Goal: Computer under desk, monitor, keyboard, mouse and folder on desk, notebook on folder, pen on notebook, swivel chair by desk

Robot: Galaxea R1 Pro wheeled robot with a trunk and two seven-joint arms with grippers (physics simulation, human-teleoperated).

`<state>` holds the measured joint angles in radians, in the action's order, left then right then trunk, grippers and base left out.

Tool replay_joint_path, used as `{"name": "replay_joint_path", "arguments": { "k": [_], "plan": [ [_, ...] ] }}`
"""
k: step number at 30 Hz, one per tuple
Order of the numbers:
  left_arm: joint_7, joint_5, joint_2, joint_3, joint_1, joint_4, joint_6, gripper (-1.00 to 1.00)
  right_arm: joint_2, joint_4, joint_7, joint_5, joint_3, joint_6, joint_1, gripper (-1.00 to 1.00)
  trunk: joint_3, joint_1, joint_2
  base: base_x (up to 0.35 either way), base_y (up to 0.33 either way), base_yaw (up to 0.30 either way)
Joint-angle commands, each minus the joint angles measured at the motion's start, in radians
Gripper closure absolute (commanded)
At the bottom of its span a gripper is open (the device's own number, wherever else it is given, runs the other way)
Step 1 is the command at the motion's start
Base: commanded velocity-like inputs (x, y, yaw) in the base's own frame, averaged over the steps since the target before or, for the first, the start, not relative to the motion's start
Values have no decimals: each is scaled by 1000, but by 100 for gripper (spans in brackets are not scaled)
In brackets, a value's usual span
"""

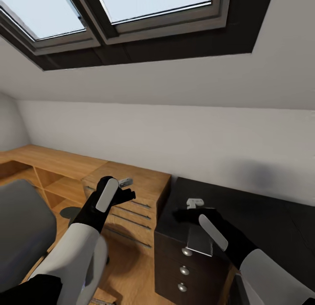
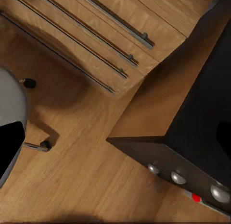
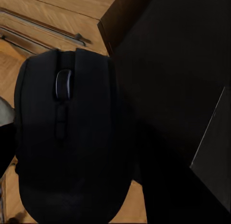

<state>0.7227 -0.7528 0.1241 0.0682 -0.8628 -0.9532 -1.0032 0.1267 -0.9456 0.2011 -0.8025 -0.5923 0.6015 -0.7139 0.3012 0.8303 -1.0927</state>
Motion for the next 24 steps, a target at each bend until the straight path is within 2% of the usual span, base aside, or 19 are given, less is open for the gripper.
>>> {"name": "replay_joint_path", "arguments": {
  "k": [1,13,17,19,23,24],
  "plan": [
    [11,-10,0,3,-1,-1,-2,-100,1,-5,13,-17,-1,7,-1,100,-2,-4,6,-340,0,-29],
    [12,-1,6,26,-1,-1,5,-100,2,-12,19,-20,6,15,0,100,-52,-50,90,-340,0,-187],
    [15,1,8,37,13,-3,9,-100,2,-12,76,-21,6,10,2,100,-69,-66,118,-277,0,-225],
    [15,2,9,53,28,-5,11,-100,1,-12,112,-22,6,3,2,100,-78,-73,132,-121,0,-226],
    [15,1,7,139,55,-6,78,-100,0,-42,210,-23,4,-43,17,100,-95,-89,160,-43,0,-227],
    [15,1,6,151,60,-7,94,-100,-1,-51,224,-23,4,-49,21,100,-99,-93,167,-18,0,-227]
  ]
}}
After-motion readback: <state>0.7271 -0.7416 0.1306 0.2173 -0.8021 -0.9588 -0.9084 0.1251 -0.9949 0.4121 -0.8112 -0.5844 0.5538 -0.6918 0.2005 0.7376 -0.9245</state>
